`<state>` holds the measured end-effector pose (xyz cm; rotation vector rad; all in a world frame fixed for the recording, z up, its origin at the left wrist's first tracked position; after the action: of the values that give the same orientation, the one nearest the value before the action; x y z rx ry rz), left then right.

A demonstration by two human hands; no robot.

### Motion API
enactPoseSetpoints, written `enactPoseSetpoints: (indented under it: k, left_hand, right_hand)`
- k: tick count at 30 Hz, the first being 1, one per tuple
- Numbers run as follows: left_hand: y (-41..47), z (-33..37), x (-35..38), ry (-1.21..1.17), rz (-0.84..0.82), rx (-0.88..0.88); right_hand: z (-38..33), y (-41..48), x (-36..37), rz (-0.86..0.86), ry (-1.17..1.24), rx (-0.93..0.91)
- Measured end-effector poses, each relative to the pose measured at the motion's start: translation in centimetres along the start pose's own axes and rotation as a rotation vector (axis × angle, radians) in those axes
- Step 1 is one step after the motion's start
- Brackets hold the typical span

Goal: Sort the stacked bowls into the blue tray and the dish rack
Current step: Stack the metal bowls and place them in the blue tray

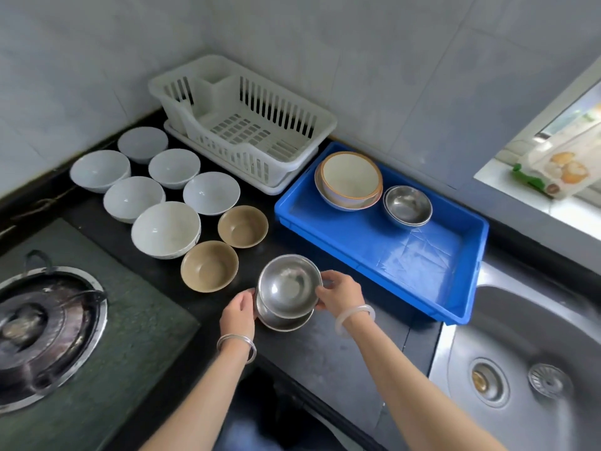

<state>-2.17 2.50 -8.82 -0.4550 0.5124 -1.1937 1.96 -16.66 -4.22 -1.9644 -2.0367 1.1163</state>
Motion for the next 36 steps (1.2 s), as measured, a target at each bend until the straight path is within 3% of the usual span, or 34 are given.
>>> enactPoseSetpoints:
  k: [13,18,26,36]
  left_hand:
    - [2.3,0.6,0.2,0.152,-0.145,-0.042]
    - [3.4,2.3,0.9,0.184,-0.22,-0.044]
    - [4.7,8.6,4.6,0.236,-0.409,0.134]
    - [5.1,16.4,18.9,0.259,-0.603,0.238]
  right_hand:
    - [2.6,0.6,1.5,0.061,-0.179,0.045]
    - [3.3,0.5,1.9,-0.069,0.314,0.227]
    - [1.0,1.0,-2.5,0.171,0.392,0.076]
    - [-0.3,4.4,-14.6,0.512,0.539,0.06]
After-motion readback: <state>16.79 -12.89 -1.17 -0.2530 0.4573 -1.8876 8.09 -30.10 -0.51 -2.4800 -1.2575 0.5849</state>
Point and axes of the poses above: each hand's wrist, its own y-axis towards the middle knuckle, its own x-axis out of the palm, z = x × y, the point moved 3 cm from there along y, towards the middle knuckle, and after that the axes turned 3 degrees about -z, right-handed, at the moved point
